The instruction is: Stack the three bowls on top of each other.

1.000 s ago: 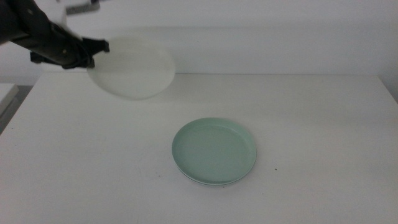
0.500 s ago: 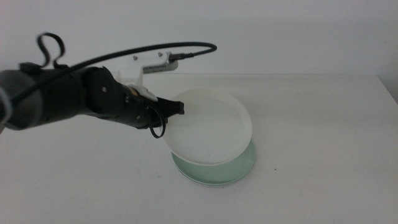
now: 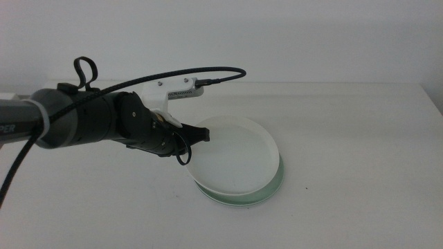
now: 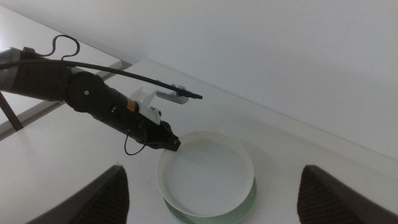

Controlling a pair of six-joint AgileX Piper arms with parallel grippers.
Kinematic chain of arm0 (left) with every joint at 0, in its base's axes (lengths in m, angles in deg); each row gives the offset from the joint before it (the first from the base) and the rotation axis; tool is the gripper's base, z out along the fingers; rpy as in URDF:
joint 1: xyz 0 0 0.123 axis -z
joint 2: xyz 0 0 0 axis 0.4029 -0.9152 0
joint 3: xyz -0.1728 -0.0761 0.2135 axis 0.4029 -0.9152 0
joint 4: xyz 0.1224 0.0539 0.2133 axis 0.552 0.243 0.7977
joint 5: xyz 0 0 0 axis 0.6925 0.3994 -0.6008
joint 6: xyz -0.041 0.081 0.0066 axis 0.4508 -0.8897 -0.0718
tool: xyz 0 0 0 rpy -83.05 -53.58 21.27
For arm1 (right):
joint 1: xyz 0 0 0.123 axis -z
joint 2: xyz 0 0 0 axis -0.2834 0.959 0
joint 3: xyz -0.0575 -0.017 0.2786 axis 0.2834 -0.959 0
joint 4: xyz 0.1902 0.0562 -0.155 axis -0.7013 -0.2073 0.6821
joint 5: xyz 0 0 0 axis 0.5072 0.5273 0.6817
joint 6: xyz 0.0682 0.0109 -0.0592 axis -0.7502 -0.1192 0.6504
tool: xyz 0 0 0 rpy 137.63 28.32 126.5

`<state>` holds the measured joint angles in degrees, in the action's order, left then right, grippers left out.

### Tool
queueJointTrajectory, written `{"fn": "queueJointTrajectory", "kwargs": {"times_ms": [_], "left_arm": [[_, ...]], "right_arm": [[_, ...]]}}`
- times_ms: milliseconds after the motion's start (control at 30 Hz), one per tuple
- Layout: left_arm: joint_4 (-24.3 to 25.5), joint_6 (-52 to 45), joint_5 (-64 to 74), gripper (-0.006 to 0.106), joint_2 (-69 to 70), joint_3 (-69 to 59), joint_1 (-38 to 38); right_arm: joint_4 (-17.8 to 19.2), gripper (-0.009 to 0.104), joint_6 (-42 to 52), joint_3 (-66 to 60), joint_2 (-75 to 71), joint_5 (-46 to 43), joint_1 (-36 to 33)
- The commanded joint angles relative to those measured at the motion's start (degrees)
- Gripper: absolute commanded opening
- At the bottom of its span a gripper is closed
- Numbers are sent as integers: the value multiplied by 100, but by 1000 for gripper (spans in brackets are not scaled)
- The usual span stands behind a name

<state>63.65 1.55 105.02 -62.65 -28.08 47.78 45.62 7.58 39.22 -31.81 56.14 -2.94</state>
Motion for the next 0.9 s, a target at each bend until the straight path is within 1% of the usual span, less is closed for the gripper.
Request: {"fn": "queueJointTrajectory", "kwargs": {"times_ms": [0, 233, 300, 400, 500, 567, 600, 733, 767, 867], "left_arm": [[-73, 66, -92, 0, 28, 3, 51], [-73, 66, -92, 6, -7, 3, 111], [-62, 51, -60, 12, -35, 3, 111], [-49, -238, 6, 20, -35, 3, 111], [-49, -361, 216, 34, 160, 3, 87], [107, -408, 485, 49, 559, 3, -8], [229, -408, 611, 55, 783, 3, -50], [1034, -397, 1202, 89, 2325, 3, -336], [1209, -386, 1408, 94, 2818, 3, -426], [1414, -386, 2145, 94, 4328, 3, -609]], "right_arm": [[6, 77, 29, -34, -22, -49, 52], [6, 77, 29, -34, -22, -49, 52], [6, 77, 29, -34, -22, -49, 52], [6, 77, 29, -34, -22, -49, 52], [6, 77, 29, -34, -22, -49, 52], [6, 77, 29, -34, -22, -49, 52], [6, 77, 29, -34, -22, -49, 52], [6, 77, 29, -34, -22, -49, 52], [6, 77, 29, -34, -22, -49, 52], [6, 77, 29, -34, -22, -49, 52]]}}
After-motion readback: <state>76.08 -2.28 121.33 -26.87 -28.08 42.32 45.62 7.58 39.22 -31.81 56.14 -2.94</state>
